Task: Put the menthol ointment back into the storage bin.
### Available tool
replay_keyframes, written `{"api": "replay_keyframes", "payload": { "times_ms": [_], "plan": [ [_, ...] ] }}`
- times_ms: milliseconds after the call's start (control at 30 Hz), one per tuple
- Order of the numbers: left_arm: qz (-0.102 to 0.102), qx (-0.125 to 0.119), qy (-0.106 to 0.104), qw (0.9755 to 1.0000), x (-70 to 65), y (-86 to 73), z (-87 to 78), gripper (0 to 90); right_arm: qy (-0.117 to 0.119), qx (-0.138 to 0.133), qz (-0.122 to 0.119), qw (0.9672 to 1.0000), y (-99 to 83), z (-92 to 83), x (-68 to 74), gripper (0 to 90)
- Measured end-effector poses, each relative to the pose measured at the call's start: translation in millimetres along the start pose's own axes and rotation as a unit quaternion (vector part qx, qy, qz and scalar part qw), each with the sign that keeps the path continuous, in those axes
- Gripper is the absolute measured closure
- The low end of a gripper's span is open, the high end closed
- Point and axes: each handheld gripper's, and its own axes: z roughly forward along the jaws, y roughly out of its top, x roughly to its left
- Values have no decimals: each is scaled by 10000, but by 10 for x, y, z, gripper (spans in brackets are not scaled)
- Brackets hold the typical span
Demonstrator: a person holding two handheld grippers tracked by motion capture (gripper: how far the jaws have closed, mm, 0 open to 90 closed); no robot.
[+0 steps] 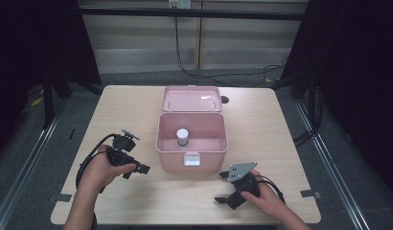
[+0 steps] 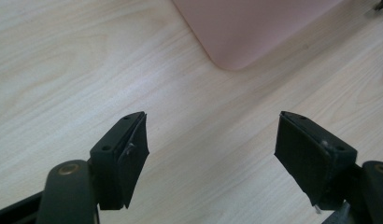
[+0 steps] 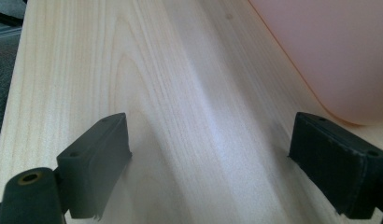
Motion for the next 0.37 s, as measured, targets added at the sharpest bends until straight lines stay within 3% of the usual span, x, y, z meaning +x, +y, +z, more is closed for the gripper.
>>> {"api": "replay_keyframes", "payload": {
  "times_ms": [233,367],
  "plan": [
    [15,283,115,9995,-23,-61,68,253,0,1,-1,10000,0,0,0,115],
    [-36,278,70,9996,-28,-74,46,253,-4,-3,8,10000,0,0,1,115]
  ]
}}
